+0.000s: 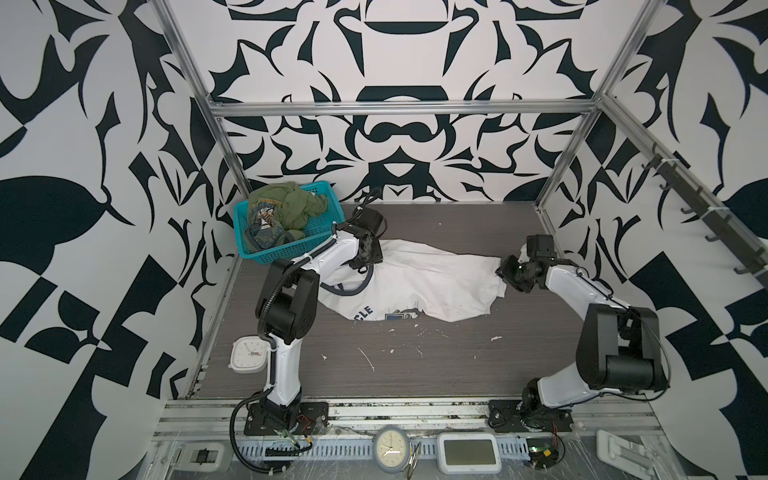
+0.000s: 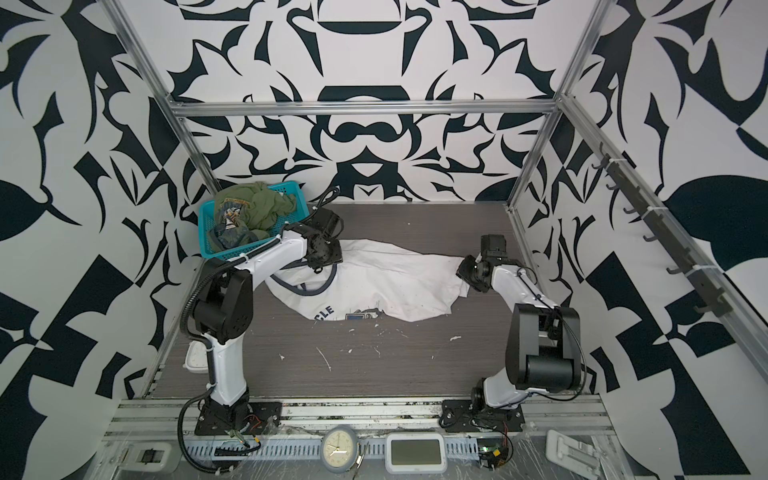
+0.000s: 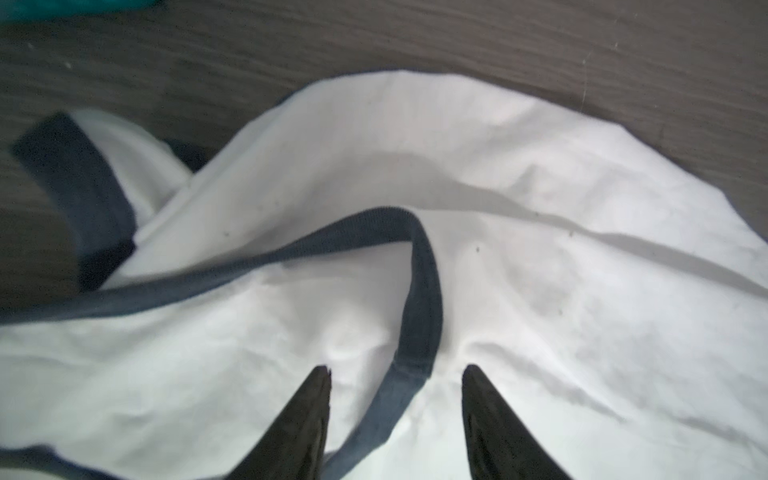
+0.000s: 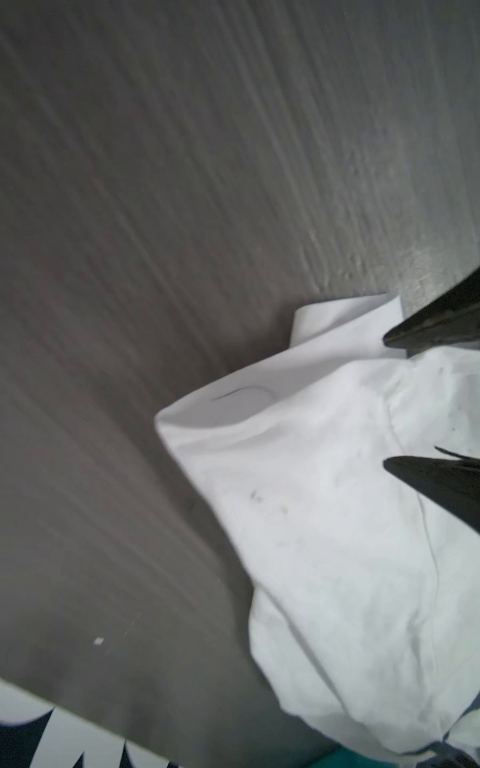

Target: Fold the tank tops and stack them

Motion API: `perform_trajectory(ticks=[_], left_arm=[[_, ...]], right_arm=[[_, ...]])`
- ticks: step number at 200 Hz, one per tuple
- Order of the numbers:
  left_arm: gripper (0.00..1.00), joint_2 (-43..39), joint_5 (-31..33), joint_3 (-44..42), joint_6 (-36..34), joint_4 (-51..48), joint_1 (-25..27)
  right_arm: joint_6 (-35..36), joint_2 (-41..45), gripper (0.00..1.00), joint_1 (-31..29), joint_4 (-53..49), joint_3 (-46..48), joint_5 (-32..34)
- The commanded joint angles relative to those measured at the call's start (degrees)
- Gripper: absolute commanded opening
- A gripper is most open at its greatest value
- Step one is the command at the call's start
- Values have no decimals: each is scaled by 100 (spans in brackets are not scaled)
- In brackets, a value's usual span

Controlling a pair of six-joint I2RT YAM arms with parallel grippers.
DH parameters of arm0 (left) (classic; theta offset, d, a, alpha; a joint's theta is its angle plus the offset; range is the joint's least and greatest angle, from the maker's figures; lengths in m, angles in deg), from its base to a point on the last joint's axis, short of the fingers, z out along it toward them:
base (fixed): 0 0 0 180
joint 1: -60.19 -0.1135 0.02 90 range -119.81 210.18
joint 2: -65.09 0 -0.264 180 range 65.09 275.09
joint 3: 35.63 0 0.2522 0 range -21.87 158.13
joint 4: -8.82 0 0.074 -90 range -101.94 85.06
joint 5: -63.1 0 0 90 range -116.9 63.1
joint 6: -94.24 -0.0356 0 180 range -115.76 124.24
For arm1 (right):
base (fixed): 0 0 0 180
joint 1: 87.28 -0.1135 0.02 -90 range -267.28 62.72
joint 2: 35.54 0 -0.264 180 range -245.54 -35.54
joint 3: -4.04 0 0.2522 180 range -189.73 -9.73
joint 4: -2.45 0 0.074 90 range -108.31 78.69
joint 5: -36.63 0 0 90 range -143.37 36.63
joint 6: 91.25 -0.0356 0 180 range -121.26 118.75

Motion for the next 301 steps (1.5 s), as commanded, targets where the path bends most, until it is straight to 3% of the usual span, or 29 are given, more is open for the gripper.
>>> perform_trajectory(ticks=[1,154,215,250,272,301], left_arm=[[54,-194,-314,-280,-4,126,10],[28,310,-480,53,-78,382,5],[13,35,-401,-167,-78,471,9],[5,-279,-289,-379,-95,625,7],[5,-422,-210,-510,-100,726,7],[20,-251,-138,-440,-157,589,1]], right_arm=[[-27,9,43,9,216,213,-71],[-38,-458,30,-20,450,154,-427],[-61,-288,1,-70,367,103,-419],[-62,141,0,-72,221,119,-332],[-28,316,0,-69,130,112,-223],[-37,207,0,-69,211,166,-293]])
